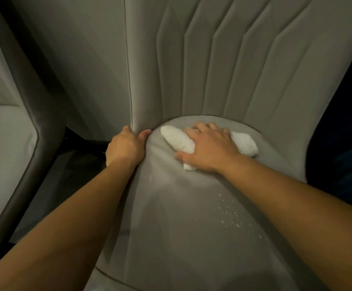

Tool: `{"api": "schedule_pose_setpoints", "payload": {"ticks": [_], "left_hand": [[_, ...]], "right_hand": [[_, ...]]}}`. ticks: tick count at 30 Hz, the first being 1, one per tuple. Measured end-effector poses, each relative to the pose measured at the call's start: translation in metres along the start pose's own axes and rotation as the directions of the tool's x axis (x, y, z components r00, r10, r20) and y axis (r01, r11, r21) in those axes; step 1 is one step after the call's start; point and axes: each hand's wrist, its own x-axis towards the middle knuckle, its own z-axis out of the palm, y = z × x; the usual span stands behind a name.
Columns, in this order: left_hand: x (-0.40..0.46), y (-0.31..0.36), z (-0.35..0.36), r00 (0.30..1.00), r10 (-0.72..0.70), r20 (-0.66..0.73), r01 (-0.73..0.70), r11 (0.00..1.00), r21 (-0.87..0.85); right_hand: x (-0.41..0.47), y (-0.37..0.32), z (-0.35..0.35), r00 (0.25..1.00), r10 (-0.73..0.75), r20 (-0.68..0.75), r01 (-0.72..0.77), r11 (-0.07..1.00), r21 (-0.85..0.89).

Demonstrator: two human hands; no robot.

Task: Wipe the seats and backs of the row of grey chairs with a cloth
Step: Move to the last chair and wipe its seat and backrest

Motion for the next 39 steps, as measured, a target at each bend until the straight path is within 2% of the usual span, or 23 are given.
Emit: {"api": "schedule_pose_setpoints", "payload": {"ticks": [3, 7, 10, 12, 15, 21, 25, 28, 32, 39], "left_hand": [[0.000, -0.001, 0.000, 1.000, 0.024, 0.016, -0.025, 0.999, 0.023], [0.001, -0.003, -0.001, 0.999, 0.036, 0.035, -0.037, 0.999, 0.023], [0.001, -0.003, 0.000, 0.999, 0.047, 0.005, -0.047, 0.999, 0.026], [0.002, -0.005, 0.001, 0.998, 0.058, 0.001, -0.058, 0.998, 0.028], [0.005, -0.005, 0.002, 0.997, 0.070, -0.019, -0.069, 0.997, 0.034], [0.003, -0.003, 0.001, 0.996, 0.080, -0.037, -0.079, 0.996, 0.043], [0.002, 0.000, 0.002, 0.995, 0.088, -0.053, -0.085, 0.994, 0.066], [0.004, 0.000, 0.001, 0.996, 0.083, -0.042, -0.079, 0.993, 0.083], [0.004, 0.002, 0.001, 0.996, 0.072, -0.046, -0.067, 0.994, 0.090], [0.005, 0.002, -0.002, 0.998, 0.065, -0.003, -0.065, 0.995, 0.076]], "right_hand": [[-0.069, -0.009, -0.001, 0.991, -0.114, 0.067, 0.113, 0.993, 0.022], [-0.160, -0.009, 0.006, 0.985, -0.169, 0.024, 0.169, 0.986, 0.012], [-0.193, -0.006, 0.013, 0.977, -0.212, -0.020, 0.211, 0.977, -0.040], [-0.183, -0.005, 0.010, 0.987, -0.159, 0.031, 0.160, 0.987, -0.032], [-0.129, 0.003, 0.005, 0.993, 0.011, 0.117, -0.016, 0.999, 0.037], [-0.021, 0.037, 0.001, 0.986, 0.148, -0.082, -0.151, 0.988, -0.034], [0.014, 0.039, 0.005, 0.962, 0.229, -0.146, -0.239, 0.969, -0.059], [0.009, 0.036, 0.006, 0.963, 0.223, -0.150, -0.233, 0.971, -0.053], [-0.043, 0.035, 0.005, 0.984, 0.161, -0.077, -0.164, 0.986, -0.033], [-0.207, 0.020, 0.011, 0.995, 0.075, -0.073, -0.076, 0.997, -0.023]]}}
